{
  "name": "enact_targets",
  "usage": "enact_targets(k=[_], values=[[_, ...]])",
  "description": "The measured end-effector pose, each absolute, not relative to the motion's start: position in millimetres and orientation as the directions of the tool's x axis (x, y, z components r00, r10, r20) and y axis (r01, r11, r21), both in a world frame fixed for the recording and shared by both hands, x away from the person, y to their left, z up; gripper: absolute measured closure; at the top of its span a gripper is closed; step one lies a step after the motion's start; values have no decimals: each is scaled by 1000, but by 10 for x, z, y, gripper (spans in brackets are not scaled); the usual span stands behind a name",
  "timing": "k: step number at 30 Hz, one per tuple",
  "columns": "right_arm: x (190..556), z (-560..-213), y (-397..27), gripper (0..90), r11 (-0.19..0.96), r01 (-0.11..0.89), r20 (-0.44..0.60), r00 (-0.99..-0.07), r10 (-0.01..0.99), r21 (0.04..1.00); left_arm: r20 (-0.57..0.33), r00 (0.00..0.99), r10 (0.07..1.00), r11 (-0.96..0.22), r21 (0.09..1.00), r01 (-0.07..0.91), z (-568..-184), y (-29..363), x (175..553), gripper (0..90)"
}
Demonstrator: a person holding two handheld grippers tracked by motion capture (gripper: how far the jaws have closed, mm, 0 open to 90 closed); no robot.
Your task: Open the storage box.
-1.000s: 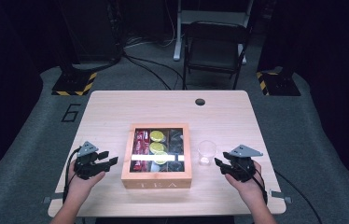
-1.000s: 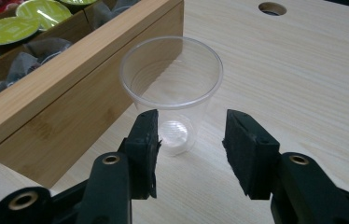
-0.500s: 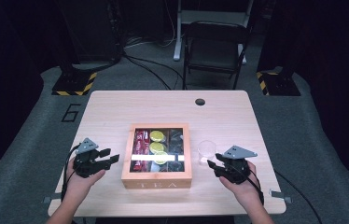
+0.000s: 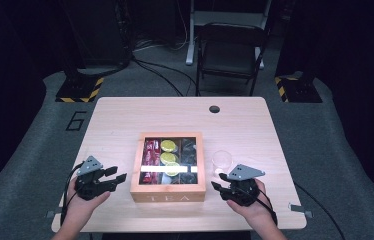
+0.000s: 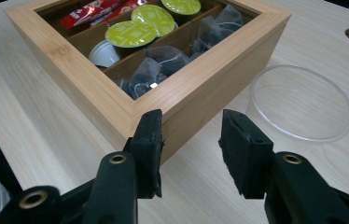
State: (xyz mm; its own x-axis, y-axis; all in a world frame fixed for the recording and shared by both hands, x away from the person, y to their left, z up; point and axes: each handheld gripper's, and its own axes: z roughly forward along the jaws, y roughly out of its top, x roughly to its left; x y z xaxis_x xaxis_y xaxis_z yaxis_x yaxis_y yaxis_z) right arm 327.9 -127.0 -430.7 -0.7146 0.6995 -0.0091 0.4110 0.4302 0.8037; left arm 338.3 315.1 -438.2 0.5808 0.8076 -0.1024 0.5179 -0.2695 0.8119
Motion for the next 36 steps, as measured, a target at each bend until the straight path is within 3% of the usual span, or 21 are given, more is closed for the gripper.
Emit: enact_targets(k=[9, 17, 36], values=[[3241, -4344, -1205, 658, 435, 393, 10, -751, 661, 810, -106, 575, 812, -255, 821, 511, -4386, 3159, 3312, 506], [3204, -4465, -1168, 805, 453, 393, 35, -785, 618, 800, -117, 552, 826, -222, 832, 508, -4472, 3189, 3261, 505], [3218, -4659, -1120, 870, 513, 395, 36, -817, 575, 762, -97, 574, 813, -259, 823, 506, -4538, 3163, 3242, 506]])
